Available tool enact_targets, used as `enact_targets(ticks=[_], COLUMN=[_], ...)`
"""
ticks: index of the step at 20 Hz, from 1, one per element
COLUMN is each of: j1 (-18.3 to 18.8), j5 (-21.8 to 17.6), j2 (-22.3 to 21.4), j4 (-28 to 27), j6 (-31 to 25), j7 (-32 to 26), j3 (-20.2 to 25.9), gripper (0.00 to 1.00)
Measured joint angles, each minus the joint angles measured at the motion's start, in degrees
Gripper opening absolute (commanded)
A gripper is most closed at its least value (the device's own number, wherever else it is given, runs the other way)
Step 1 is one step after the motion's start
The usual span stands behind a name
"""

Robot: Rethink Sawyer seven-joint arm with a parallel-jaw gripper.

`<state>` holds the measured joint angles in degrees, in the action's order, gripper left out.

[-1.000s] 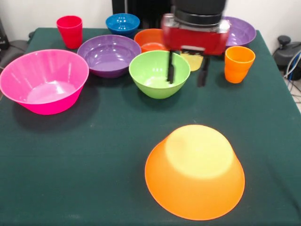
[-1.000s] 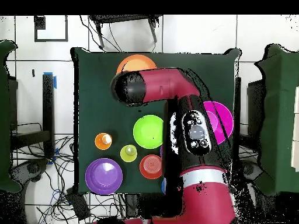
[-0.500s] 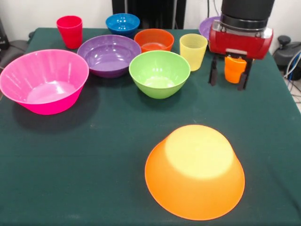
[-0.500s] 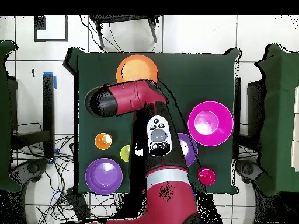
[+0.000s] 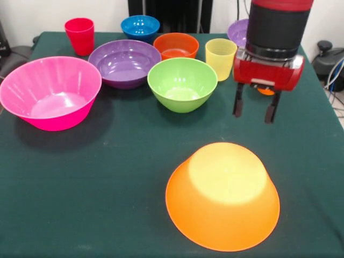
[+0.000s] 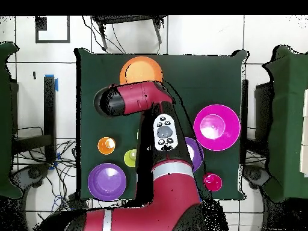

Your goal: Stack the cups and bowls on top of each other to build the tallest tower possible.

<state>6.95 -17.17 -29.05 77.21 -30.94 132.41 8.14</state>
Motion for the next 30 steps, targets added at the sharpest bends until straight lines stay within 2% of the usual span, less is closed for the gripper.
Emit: enact_targets(ticks=[11,19,30], j1=[-2.27,-5.25,-7.33], j5=[2.85,6.49,9.58], j2=[4.93,7.93,11.78], j4=[-6.62,-12.43,-17.45], j6=[0.00,-0.01,-0.01], j7=[0.00,0.00,0.00], j3=[-4.33,-7.50,-11.50], gripper=[1.00,1.00,1.00])
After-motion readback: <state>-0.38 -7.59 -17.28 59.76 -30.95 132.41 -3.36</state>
